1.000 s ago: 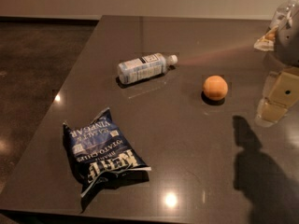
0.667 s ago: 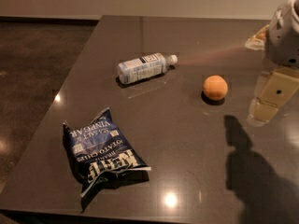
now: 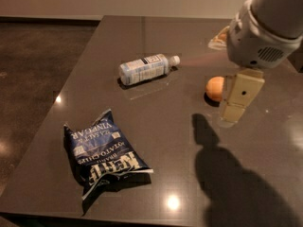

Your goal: Pick blue chip bag

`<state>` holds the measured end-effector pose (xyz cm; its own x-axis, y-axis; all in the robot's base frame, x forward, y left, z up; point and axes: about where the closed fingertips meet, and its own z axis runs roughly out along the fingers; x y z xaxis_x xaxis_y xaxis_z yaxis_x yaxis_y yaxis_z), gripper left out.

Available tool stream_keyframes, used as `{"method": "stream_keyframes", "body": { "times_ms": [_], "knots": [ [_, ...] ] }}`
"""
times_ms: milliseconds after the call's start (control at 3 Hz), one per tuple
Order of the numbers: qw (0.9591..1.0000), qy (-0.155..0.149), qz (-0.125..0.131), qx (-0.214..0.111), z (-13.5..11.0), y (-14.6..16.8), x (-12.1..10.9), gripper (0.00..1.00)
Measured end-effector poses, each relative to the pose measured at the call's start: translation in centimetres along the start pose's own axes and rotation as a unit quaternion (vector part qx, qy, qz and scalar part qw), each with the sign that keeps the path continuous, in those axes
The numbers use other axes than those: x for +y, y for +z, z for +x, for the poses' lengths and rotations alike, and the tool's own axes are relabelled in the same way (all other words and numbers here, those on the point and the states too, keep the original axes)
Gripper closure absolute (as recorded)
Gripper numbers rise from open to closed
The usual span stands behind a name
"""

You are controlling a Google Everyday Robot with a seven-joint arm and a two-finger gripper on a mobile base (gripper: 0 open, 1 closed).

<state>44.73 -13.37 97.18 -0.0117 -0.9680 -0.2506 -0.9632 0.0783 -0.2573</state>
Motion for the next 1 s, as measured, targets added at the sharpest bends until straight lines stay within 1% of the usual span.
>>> {"method": "stream_keyframes", "body": {
  "times_ms": [333,667,1000],
  "knots": [
    [0.9983,-0.051,-0.019,-0.019,-3.7,1.8,0.7,0.00],
    [0.9888,-0.133,-0.055,-0.040,-8.6,4.6,2.1,0.00],
    [0.9780,-0.185,-0.084,-0.046,-11.4,6.5,3.1,0.00]
  ]
}}
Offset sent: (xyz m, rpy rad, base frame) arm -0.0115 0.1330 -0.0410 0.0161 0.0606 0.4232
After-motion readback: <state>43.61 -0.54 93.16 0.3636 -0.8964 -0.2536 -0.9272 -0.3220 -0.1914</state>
